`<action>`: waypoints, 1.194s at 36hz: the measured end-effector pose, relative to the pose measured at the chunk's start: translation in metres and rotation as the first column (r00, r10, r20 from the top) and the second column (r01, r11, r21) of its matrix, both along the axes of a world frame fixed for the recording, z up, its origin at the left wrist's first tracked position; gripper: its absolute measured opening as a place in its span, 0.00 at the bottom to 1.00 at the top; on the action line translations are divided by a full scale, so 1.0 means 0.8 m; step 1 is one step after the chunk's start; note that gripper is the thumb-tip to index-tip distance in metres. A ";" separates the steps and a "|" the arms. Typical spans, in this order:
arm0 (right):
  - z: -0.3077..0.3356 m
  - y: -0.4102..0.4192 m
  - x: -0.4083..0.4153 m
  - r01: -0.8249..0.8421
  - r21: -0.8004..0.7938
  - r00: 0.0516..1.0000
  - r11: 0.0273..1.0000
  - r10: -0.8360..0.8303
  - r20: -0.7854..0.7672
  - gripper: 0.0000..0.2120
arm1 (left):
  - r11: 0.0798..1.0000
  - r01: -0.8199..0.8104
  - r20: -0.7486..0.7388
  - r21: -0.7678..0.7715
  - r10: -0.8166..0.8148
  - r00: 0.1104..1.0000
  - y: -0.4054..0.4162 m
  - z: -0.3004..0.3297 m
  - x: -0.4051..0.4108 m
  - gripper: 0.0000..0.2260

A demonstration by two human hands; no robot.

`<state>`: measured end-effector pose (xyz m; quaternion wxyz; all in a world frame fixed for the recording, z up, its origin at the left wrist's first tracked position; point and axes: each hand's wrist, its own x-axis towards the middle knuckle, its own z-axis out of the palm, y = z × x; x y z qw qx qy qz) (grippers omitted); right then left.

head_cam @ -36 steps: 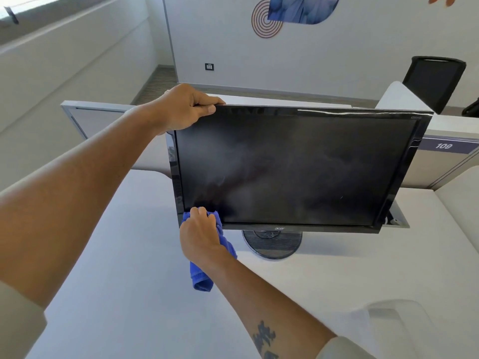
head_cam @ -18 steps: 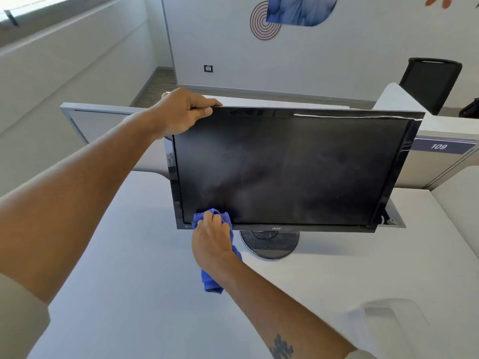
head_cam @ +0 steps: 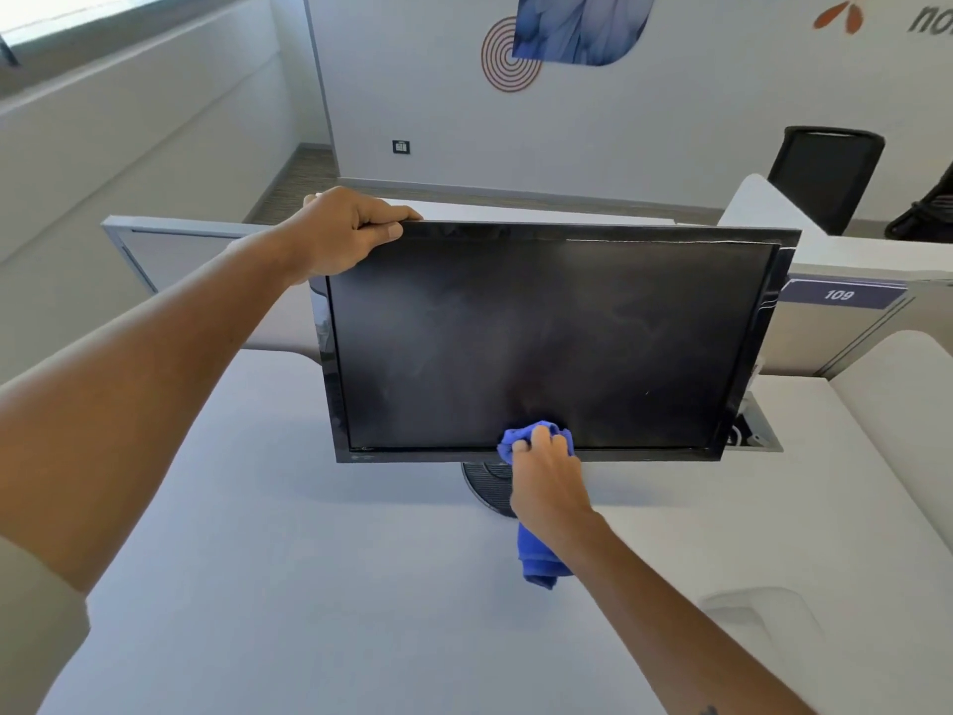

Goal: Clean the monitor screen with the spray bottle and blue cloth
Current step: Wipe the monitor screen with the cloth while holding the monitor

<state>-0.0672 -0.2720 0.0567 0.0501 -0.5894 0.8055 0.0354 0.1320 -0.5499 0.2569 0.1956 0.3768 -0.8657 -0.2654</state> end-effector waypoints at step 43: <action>0.025 0.103 -0.265 0.324 0.118 0.935 0.939 -0.298 -0.193 0.20 | 1.000 -0.014 -0.002 -0.025 0.014 1.000 0.005 0.003 -0.007 0.16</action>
